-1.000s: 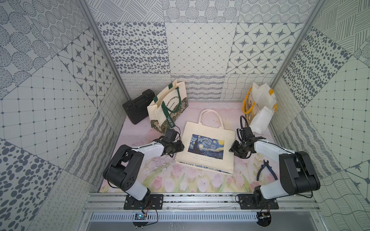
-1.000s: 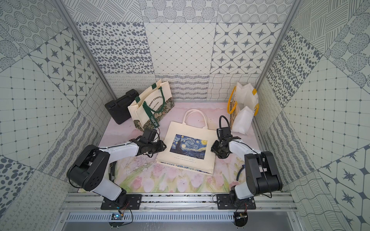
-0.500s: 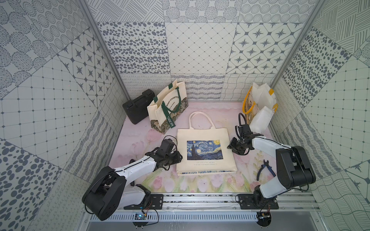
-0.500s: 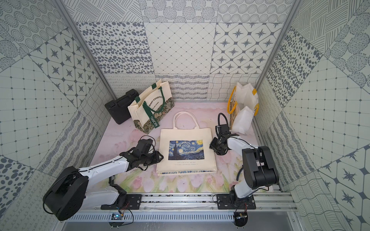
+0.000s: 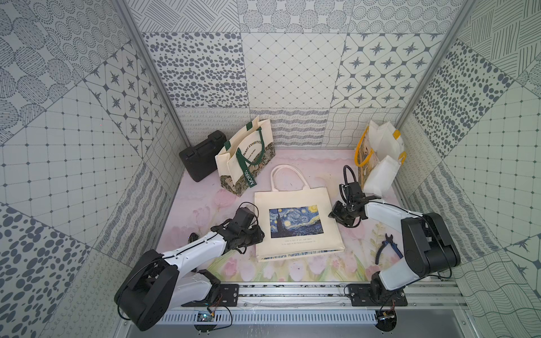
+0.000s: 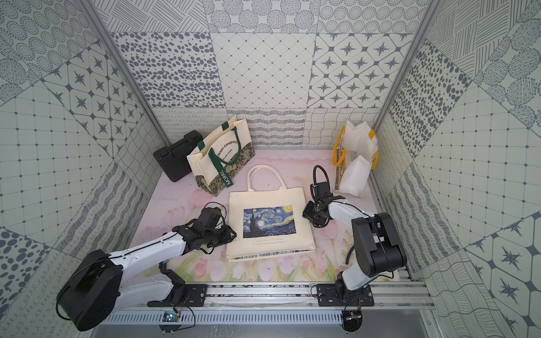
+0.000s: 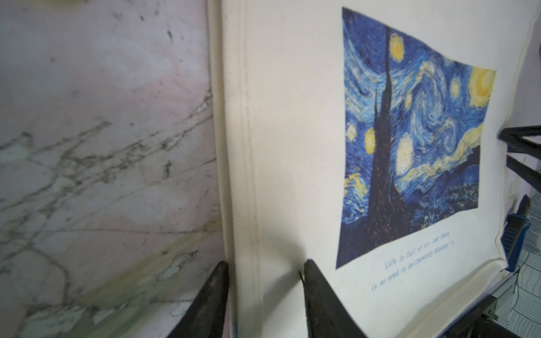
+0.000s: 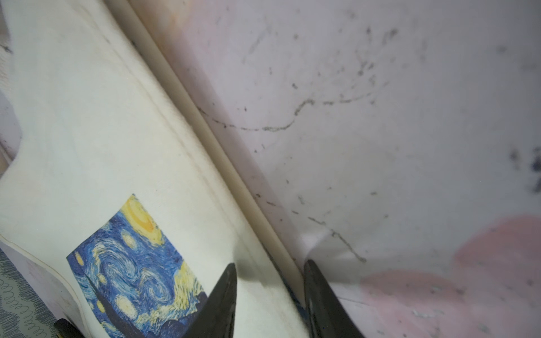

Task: Put away the canvas bag
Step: Adjust the canvas bag at the center of the board.

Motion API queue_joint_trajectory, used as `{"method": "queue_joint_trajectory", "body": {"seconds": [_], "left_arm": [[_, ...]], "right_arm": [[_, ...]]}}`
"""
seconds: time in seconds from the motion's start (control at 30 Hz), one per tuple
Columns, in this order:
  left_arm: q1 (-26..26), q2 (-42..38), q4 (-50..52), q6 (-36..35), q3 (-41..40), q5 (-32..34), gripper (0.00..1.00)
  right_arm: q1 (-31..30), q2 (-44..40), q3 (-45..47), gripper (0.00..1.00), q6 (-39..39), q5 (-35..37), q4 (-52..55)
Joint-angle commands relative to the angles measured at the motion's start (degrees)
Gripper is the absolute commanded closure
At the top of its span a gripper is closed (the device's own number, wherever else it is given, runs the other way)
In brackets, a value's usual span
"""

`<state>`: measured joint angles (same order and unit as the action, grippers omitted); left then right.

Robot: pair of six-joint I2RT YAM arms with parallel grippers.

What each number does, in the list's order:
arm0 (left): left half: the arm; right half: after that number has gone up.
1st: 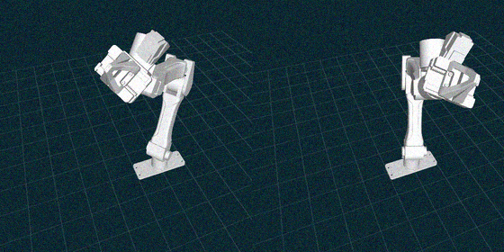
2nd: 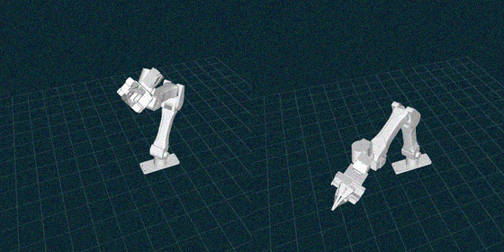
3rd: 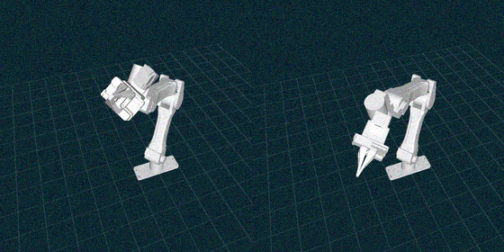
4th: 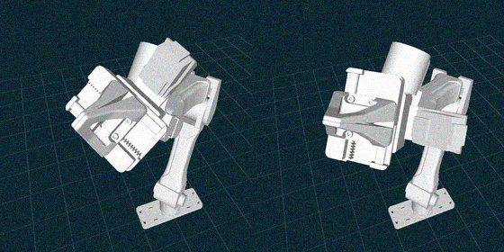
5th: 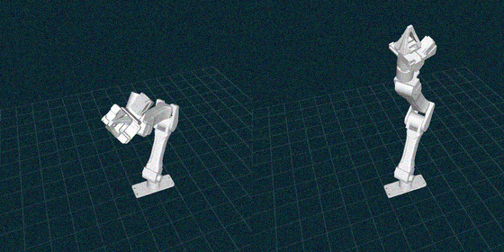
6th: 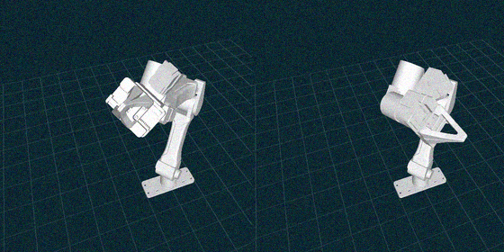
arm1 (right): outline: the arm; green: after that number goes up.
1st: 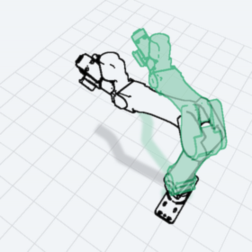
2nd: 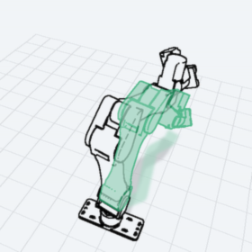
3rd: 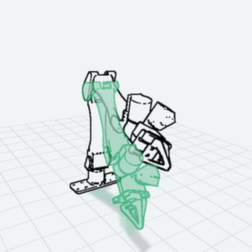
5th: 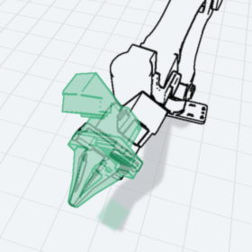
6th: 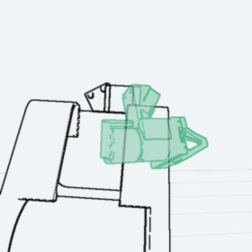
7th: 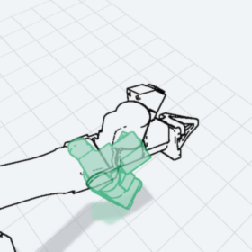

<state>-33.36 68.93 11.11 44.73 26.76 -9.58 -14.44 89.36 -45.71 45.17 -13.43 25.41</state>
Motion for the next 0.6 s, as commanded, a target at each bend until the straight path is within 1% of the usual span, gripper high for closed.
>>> {"method": "queue_joint_trajectory", "body": {"seconds": [0.0,0.23,0.57], "left_arm": [[-0.29,2.48,0.93,-1.98,2.96,1.09,0.56],[-0.30,7.43,-0.40,-2.93,6.34,0.12,0.56],[-0.13,7.67,0.79,-4.12,7.96,1.68,0.55]], "right_arm": [[-2.02,-0.82,3.28,0.61,2.26,-0.91,2.32],[-2.44,-2.62,4.76,0.61,2.32,-0.09,2.63],[-2.44,-0.15,2.31,0.61,2.03,-0.18,2.62]]}}
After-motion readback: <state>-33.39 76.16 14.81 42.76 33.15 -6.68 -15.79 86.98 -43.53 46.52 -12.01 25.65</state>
